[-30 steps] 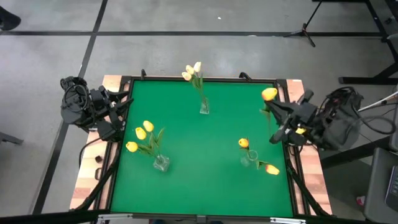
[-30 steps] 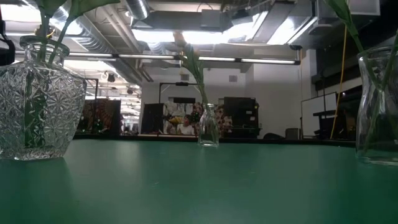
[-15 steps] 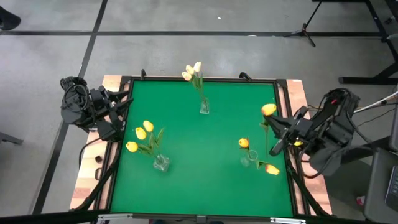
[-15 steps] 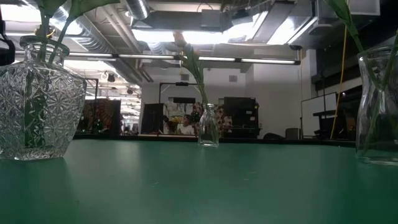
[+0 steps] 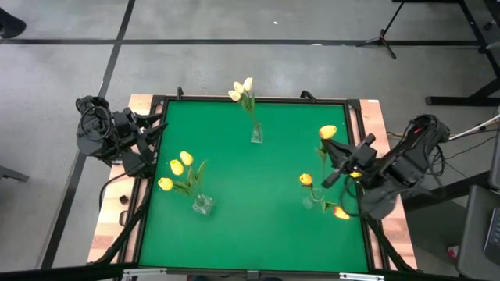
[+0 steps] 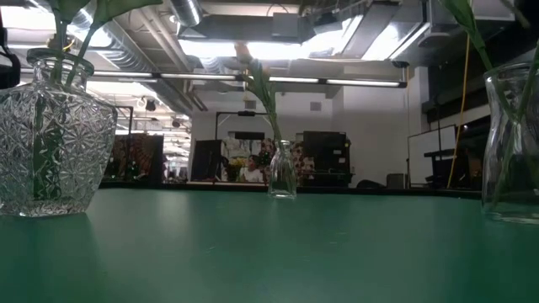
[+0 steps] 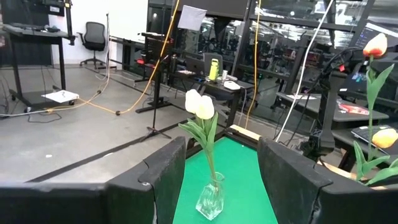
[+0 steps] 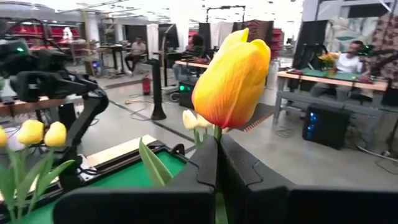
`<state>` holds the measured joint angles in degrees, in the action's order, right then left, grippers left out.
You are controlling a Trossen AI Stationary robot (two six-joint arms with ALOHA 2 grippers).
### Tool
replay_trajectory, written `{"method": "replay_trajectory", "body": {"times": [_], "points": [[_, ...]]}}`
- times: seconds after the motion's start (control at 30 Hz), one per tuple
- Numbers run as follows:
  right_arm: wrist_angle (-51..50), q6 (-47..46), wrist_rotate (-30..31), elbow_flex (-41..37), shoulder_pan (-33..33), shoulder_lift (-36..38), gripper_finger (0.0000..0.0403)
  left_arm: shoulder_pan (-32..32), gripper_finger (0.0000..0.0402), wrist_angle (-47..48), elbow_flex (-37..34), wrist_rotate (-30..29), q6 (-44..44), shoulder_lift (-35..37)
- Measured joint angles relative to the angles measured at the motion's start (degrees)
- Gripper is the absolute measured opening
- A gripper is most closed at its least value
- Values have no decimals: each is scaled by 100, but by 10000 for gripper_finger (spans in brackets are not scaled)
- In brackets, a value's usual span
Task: Sort flowers into vase by color
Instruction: Put the red-yellow tulip into the bottom right transparent vase
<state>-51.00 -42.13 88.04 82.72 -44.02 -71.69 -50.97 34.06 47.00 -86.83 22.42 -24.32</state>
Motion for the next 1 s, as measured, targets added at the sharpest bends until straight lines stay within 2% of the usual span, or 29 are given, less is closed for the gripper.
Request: {"method": "replay_trajectory", "body": {"times": [0.17, 0.43, 0.73, 0.83, 1.0], "points": [[-486, -837, 16, -2, 97, -241, 5, 1, 196, 25, 0, 0, -32, 1], [-739, -970, 16, -2, 93, -496, 5, -1, 196, 130, 0, 2, -31, 0], [-1618, -1892, 16, -2, 93, -538, 5, 1, 196, 132, 0, 4, -31, 0], [-1695, -1942, 16, -2, 93, -544, 5, 1, 196, 132, 0, 4, -31, 0], [-1702, -1905, 27, 0, 87, -245, 5, 1, 196, 131, -1, -64, -42, 1]]}}
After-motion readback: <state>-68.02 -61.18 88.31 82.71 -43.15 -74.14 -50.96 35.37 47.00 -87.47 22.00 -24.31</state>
